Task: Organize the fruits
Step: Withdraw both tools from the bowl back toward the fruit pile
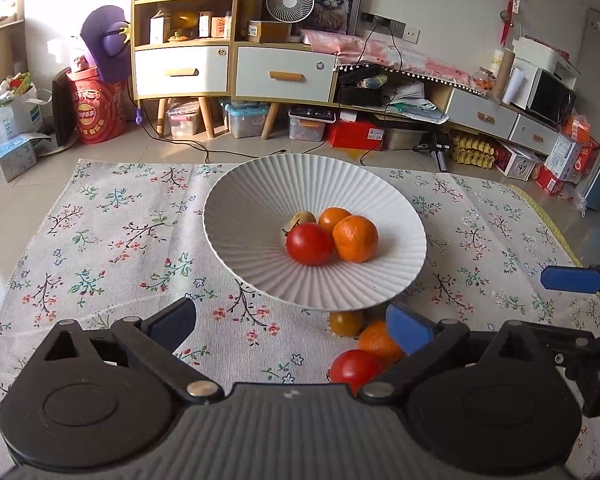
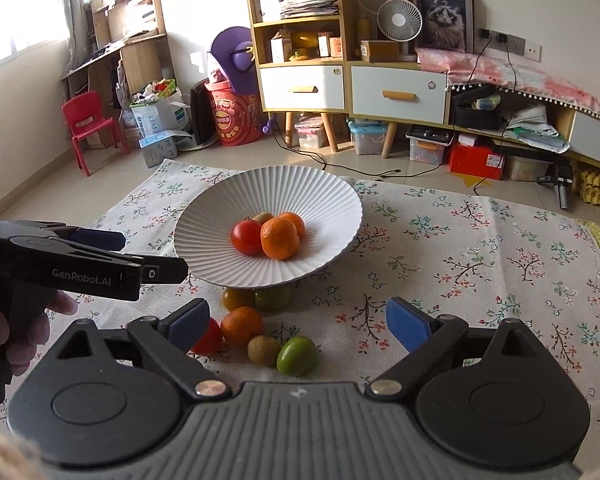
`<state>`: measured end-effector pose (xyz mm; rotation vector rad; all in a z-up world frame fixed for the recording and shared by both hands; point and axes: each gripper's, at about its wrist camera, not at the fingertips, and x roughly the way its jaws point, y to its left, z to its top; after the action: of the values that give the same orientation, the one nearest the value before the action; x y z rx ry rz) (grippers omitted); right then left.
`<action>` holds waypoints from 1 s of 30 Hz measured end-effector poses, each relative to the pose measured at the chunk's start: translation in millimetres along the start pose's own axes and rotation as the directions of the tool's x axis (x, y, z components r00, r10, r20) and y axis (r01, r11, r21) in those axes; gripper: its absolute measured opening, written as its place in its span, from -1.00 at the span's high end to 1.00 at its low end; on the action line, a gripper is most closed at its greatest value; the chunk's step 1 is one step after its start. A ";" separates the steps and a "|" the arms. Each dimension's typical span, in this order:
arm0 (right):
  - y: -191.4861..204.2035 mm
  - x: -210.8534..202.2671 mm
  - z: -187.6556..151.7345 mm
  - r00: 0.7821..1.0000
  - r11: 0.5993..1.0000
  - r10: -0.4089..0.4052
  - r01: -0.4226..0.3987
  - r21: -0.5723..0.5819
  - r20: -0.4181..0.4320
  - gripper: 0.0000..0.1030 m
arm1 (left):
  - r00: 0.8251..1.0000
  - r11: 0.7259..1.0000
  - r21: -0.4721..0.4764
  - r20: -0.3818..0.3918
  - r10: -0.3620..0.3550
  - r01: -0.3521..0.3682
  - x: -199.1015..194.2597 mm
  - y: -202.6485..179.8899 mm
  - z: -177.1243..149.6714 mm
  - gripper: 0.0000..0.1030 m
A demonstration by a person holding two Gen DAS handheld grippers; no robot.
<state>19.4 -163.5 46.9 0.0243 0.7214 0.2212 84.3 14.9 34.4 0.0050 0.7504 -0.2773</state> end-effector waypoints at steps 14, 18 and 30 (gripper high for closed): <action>-7.2 -12.0 -30.1 1.000 0.999 0.010 -0.011 0.036 0.003 -0.98 | 1.000 0.999 -0.035 -0.005 0.016 -0.016 -12.9 7.0 -47.0 -0.89; -10.5 -11.7 -34.0 1.000 0.998 0.006 -0.006 0.055 0.001 -0.99 | 1.000 1.000 -0.013 -0.004 0.009 -0.009 -14.6 0.7 -58.4 -0.89; -7.4 3.3 -60.1 0.994 0.999 -0.019 0.024 0.047 -0.103 -0.99 | 0.997 0.995 0.092 -0.076 -0.014 0.021 -5.7 -21.6 -89.2 -0.89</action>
<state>-16.3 -173.3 -1.1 0.0511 0.8290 0.1854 15.0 4.8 -25.2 0.0975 0.8119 -0.3303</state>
